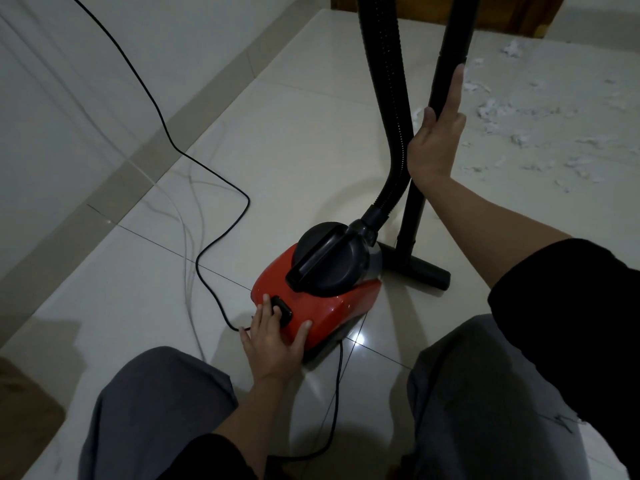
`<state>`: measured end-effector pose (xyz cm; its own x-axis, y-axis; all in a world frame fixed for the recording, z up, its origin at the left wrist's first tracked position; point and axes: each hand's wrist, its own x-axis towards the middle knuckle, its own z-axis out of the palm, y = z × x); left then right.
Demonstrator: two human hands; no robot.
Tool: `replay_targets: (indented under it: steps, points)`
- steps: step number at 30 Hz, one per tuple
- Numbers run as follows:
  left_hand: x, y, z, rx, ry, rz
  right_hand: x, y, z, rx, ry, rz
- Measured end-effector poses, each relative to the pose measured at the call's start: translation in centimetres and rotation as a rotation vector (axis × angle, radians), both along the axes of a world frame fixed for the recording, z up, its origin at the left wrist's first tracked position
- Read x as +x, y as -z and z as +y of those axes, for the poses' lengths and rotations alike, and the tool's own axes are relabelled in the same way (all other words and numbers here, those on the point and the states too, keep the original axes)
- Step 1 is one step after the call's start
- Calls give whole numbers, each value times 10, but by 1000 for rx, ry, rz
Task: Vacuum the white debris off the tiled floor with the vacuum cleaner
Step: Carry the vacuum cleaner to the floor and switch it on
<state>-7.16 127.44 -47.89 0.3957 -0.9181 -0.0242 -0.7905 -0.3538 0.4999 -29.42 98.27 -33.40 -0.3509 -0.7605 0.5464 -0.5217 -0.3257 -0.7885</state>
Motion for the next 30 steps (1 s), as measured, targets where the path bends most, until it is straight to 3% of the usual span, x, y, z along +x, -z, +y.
replay_targets:
  steps: [21,30]
  points:
    - [-12,-4,3,19,-44,132,1,0,-3,44,34,11]
    - [-41,-50,-51,-225,129,6,1,-4,6,46,-16,-6]
